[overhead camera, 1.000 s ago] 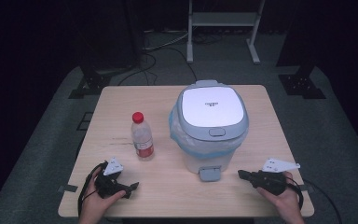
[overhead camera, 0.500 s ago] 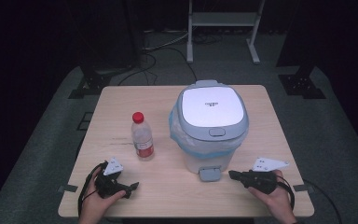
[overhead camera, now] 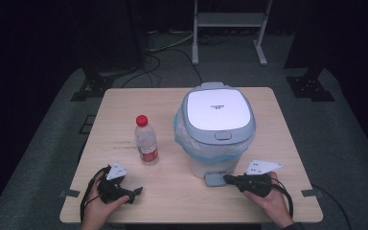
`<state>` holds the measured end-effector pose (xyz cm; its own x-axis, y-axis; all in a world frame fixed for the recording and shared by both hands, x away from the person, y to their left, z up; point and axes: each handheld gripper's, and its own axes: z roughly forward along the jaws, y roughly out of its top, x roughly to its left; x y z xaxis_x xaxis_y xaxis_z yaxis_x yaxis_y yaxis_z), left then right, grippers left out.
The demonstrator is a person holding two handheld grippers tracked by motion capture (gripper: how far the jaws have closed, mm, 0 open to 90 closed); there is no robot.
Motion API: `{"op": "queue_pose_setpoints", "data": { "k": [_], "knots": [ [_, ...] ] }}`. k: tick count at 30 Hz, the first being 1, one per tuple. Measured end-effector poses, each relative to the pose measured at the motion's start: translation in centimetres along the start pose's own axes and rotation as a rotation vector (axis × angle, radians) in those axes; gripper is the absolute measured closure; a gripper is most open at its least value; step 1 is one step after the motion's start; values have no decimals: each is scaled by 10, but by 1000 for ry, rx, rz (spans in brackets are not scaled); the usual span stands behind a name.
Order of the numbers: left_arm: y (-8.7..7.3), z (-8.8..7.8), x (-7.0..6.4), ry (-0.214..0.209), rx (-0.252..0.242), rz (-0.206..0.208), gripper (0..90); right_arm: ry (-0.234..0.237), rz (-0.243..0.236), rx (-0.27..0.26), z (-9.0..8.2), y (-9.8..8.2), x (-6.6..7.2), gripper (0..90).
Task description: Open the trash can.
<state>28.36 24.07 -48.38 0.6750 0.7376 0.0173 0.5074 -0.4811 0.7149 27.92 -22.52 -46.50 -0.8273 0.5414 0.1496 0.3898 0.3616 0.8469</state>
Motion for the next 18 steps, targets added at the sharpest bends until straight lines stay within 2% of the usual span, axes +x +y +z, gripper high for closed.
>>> {"op": "queue_pose_setpoints", "data": {
  "k": [7,14,16,18],
  "knots": [
    [0,0,0,0,0,-1,0,3,-9,2,13,3,1,900],
    [0,0,0,1,0,-2,0,1,-15,5,18,2,-1,900],
    [0,0,0,1,1,-3,0,1,-21,7,18,2,-1,900],
    [0,0,0,5,1,-6,0,-4,-56,4,18,1,0,900]
  ]
}}
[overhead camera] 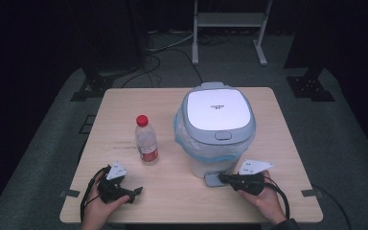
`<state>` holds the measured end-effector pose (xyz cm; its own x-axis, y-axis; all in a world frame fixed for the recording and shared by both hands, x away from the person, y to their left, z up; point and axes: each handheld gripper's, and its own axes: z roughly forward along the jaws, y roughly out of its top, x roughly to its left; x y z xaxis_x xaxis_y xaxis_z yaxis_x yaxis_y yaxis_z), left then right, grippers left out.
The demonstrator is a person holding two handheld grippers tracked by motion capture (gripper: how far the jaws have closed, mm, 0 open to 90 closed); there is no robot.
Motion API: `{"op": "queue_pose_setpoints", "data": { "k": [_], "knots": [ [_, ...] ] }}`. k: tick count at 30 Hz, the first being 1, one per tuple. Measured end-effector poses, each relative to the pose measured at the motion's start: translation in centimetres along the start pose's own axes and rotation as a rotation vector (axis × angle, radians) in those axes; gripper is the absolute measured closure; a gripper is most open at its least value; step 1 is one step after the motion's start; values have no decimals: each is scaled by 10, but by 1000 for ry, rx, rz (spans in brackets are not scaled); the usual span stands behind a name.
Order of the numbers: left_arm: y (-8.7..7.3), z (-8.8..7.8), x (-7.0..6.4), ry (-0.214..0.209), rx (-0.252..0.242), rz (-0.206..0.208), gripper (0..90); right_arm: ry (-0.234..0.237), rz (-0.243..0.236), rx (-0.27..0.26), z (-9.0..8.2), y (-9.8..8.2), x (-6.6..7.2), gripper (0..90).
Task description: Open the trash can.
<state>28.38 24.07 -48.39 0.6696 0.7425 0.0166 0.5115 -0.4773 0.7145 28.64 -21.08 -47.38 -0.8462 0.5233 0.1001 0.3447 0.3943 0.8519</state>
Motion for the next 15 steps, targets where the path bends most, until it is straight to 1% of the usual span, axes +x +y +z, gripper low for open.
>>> {"op": "queue_pose_setpoints", "data": {
  "k": [2,6,15],
  "knots": [
    [0,0,0,2,0,-5,0,-7,-16,-7,0,-1,1,900],
    [0,0,0,4,-1,-8,0,-11,-16,-14,0,-3,2,900],
    [0,0,0,9,-1,-11,0,-29,-24,-1,2,-3,4,900]
  ]
}}
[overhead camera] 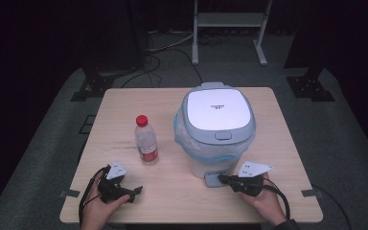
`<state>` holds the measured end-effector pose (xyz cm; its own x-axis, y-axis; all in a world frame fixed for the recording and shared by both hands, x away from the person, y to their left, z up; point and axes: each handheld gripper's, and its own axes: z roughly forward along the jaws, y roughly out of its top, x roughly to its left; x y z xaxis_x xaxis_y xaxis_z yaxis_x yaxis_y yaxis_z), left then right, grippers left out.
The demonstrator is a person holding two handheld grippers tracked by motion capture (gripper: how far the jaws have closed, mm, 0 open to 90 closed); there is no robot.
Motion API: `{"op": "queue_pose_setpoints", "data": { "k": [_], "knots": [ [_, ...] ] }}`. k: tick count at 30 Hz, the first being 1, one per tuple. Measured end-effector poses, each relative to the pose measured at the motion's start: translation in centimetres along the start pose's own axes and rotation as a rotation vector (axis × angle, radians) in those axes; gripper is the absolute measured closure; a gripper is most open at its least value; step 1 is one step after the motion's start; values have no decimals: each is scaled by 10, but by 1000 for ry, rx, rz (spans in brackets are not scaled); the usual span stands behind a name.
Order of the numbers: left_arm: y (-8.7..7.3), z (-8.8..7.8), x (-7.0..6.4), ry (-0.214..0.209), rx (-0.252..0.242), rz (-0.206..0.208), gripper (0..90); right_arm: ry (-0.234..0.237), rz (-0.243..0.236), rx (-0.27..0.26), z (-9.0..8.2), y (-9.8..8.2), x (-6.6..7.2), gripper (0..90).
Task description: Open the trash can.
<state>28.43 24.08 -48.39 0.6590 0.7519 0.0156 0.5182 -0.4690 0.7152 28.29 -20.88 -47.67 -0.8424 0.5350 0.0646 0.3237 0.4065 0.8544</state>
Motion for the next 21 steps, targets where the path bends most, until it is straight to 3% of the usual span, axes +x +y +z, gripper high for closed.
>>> {"op": "queue_pose_setpoints", "data": {
  "k": [21],
  "knots": [
    [0,0,0,2,0,-1,0,-3,14,20,2,-1,0,900]
  ]
}}
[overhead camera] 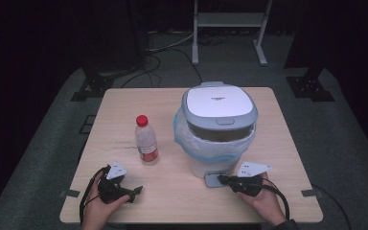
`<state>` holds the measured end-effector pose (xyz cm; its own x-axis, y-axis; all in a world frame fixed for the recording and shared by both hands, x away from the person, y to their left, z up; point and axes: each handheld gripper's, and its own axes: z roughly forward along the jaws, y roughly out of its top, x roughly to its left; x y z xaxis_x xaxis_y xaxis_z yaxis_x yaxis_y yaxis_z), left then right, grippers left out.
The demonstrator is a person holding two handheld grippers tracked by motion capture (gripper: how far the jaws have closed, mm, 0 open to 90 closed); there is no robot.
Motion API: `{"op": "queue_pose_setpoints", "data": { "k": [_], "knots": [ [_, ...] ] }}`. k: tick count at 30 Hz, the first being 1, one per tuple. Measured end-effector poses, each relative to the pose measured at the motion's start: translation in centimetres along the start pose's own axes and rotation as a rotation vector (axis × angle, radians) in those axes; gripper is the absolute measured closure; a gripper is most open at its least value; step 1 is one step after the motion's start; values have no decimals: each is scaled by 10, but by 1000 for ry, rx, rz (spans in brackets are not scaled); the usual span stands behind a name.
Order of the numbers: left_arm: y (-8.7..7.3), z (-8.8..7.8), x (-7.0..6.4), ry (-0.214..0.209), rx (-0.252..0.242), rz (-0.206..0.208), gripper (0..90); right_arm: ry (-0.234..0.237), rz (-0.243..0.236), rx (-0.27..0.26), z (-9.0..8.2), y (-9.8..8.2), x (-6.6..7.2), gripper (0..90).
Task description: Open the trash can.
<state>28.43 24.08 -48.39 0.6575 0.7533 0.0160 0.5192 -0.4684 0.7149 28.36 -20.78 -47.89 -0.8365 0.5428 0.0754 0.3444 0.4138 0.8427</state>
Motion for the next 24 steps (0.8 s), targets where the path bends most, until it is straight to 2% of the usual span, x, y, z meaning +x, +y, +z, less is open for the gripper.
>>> {"op": "queue_pose_setpoints", "data": {
  "k": [13,20,24],
  "knots": [
    [0,0,0,-2,-2,-1,0,-11,-6,39,5,-1,1,900],
    [1,-2,1,-29,3,-13,0,-11,-2,39,5,-1,1,900],
    [3,-5,2,-40,-22,-17,0,-12,-2,39,5,-1,1,900]
  ]
}}
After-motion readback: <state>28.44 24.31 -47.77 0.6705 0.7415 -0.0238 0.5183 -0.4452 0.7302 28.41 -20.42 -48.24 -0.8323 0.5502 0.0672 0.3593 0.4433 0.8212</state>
